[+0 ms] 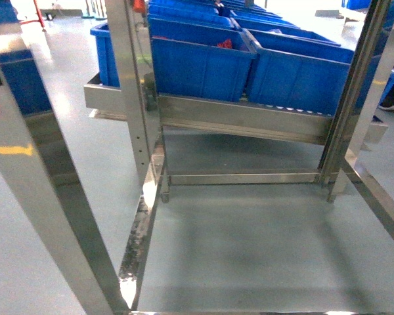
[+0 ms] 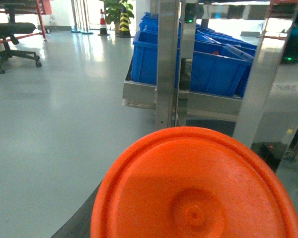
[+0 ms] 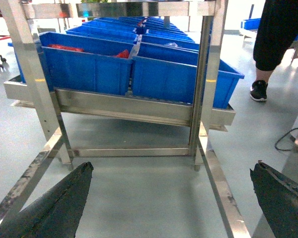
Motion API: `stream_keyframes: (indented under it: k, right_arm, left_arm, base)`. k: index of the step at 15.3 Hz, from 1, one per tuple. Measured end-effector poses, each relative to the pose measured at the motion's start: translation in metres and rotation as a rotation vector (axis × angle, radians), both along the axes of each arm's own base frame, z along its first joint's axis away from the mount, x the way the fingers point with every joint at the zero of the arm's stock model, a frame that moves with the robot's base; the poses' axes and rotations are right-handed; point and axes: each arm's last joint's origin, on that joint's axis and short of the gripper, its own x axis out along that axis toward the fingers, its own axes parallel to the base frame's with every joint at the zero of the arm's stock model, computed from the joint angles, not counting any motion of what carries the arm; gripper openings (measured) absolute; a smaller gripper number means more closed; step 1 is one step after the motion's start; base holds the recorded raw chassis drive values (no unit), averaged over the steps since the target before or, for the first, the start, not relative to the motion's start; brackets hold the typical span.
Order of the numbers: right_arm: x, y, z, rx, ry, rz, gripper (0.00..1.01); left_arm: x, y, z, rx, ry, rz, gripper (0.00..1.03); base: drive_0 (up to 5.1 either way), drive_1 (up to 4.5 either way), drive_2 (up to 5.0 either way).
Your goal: Pick capacitor and pack into box
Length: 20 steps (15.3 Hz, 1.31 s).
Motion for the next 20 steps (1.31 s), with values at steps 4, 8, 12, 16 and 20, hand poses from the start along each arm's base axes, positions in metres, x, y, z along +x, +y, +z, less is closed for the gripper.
stream_keyframes:
  k: [4, 8, 12, 16, 20]
  right_arm:
    - [0.0, 0.0, -0.0001, 0.0, 0.001, 0.0, 0.98]
    - [0.0, 0.0, 0.0, 0.0, 0.0, 0.0, 0.98]
    - [0.0, 0.0, -0.0002, 0.0, 0.002, 0.0, 0.98]
    - [0.0, 0.0, 0.0, 0.0, 0.0, 0.0, 0.98]
    - [0.0, 0.0, 0.0001, 0.0, -0.001, 0.0, 0.98]
  left_arm:
    - [0.0, 0.0, -0.0001, 0.0, 0.002, -0.002, 0.44]
    - [0.0, 0.0, 0.0, 0.0, 0.0, -0.001, 0.44]
    - [0.0, -0.0001, 0.0002, 0.0, -0.002, -0.002, 0.44]
    - [0.0, -0.0001, 0.0, 0.0, 0.0, -0.002, 0.44]
    - [0.0, 0.0, -0.0001, 0.0, 0.001, -0.002, 0.44]
  base:
    - [-5.0, 2.47, 2.5]
    - [-5.0, 2.43, 2.4]
    - [-5.0, 2.5, 2.5]
    - [-5.0, 2.49, 2.5]
    - [-4.9, 2.52, 2.5]
